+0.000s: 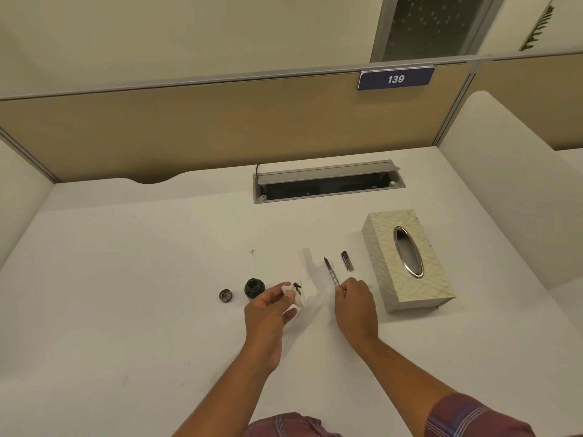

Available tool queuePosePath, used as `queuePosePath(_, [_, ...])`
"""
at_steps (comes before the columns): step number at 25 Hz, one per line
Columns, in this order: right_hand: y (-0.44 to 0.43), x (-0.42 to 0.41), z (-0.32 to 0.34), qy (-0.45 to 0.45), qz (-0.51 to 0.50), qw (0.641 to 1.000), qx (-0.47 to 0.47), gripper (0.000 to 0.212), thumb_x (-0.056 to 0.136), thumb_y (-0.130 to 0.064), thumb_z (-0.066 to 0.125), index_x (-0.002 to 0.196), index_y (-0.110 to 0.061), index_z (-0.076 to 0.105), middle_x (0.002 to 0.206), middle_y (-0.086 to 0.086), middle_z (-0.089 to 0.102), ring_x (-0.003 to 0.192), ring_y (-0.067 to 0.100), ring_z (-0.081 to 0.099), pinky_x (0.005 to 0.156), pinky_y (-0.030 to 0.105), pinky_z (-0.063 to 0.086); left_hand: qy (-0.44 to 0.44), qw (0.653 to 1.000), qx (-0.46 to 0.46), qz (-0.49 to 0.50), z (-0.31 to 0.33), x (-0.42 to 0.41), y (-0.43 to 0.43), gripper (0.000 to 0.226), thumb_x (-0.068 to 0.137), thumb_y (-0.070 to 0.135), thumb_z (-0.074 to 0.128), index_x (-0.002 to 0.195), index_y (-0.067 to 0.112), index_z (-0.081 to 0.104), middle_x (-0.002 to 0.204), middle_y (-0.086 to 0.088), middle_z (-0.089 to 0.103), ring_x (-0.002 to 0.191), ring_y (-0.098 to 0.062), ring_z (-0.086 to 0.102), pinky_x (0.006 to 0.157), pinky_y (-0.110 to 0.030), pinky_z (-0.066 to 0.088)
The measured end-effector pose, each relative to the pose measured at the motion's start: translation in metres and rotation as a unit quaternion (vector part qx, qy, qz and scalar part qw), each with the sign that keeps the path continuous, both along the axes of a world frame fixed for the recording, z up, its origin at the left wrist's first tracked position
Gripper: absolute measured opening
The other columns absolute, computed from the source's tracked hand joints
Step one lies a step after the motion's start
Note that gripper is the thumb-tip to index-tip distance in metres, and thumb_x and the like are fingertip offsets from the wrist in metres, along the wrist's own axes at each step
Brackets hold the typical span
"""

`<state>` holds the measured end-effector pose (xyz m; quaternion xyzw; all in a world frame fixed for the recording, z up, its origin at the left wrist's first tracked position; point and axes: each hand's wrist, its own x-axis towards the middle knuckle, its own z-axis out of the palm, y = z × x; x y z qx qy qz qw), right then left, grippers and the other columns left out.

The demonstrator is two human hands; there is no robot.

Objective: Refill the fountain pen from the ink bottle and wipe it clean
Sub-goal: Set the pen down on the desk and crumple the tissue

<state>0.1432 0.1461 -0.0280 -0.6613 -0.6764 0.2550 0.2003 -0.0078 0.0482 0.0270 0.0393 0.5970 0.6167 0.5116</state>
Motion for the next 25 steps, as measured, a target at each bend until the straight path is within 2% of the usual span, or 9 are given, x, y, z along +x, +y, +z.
queuePosePath(4, [-0.005, 0.002, -0.012, -0.084, 0.028, 0.995, 0.054, 0.014, 0.099, -0.019, 0.059, 0.088, -0.011, 0.059, 0.084, 0.005, 0.058, 0.069, 0.019, 0.051, 0.056, 0.028, 0.040, -0.025, 1.000, -0.006, -0.007, -0.001, 0.004, -0.004, 0.019, 0.093, 0.003, 0.077, 0.112, 0.004, 0.080, 0.112, -0.016, 0.080, 0.096, -0.025, 0.070, 0.087, -0.038, 0.054])
queuePosePath(9, [-0.004, 0.000, -0.011, -0.109, 0.039, 0.992, 0.051, 0.012, 0.094, -0.018, 0.065, 0.087, -0.009, 0.061, 0.084, 0.008, 0.060, 0.068, 0.018, 0.047, 0.058, 0.027, 0.037, -0.060, 0.998, 0.002, -0.009, -0.003, 0.002, -0.004, 0.022, 0.093, 0.001, 0.077, 0.115, 0.001, 0.079, 0.111, -0.017, 0.078, 0.094, -0.025, 0.068, 0.086, -0.038, 0.054])
queuePosePath(12, [-0.005, 0.003, -0.010, -0.089, 0.043, 0.994, 0.043, 0.015, 0.095, -0.022, 0.064, 0.089, -0.008, 0.061, 0.087, 0.008, 0.059, 0.072, 0.018, 0.044, 0.062, 0.028, 0.038, -0.072, 0.997, 0.010, -0.008, -0.003, 0.002, -0.003, 0.023, 0.093, 0.000, 0.075, 0.116, -0.002, 0.078, 0.108, -0.017, 0.078, 0.092, -0.026, 0.068, 0.085, -0.037, 0.055])
queuePosePath(18, [-0.007, 0.013, -0.012, -0.015, 0.045, 0.999, 0.024, 0.019, 0.097, -0.026, 0.063, 0.089, -0.010, 0.058, 0.092, 0.005, 0.056, 0.082, 0.024, 0.053, 0.069, 0.033, 0.044, -0.090, 0.996, 0.018, 0.000, -0.001, 0.002, -0.002, 0.026, 0.093, -0.004, 0.075, 0.119, -0.005, 0.075, 0.102, -0.016, 0.075, 0.080, -0.023, 0.068, 0.081, -0.036, 0.056])
queuePosePath(22, [-0.013, 0.020, -0.007, 0.017, 0.031, 0.999, 0.025, 0.019, 0.098, -0.029, 0.063, 0.098, -0.010, 0.063, 0.096, 0.004, 0.056, 0.084, 0.022, 0.056, 0.070, 0.030, 0.046, -0.103, 0.994, 0.022, 0.003, 0.000, 0.003, -0.004, 0.026, 0.094, -0.004, 0.074, 0.119, -0.008, 0.073, 0.097, -0.012, 0.079, 0.077, -0.020, 0.069, 0.079, -0.034, 0.056])
queuePosePath(25, [-0.024, 0.029, -0.003, 0.029, 0.016, 0.999, 0.024, 0.023, 0.098, -0.030, 0.065, 0.108, -0.009, 0.066, 0.102, 0.004, 0.058, 0.090, 0.022, 0.059, 0.075, 0.028, 0.047, -0.110, 0.994, 0.020, 0.001, 0.001, 0.004, -0.005, 0.018, 0.095, -0.007, 0.070, 0.112, -0.006, 0.075, 0.091, -0.009, 0.079, 0.079, -0.022, 0.065, 0.079, -0.033, 0.054])
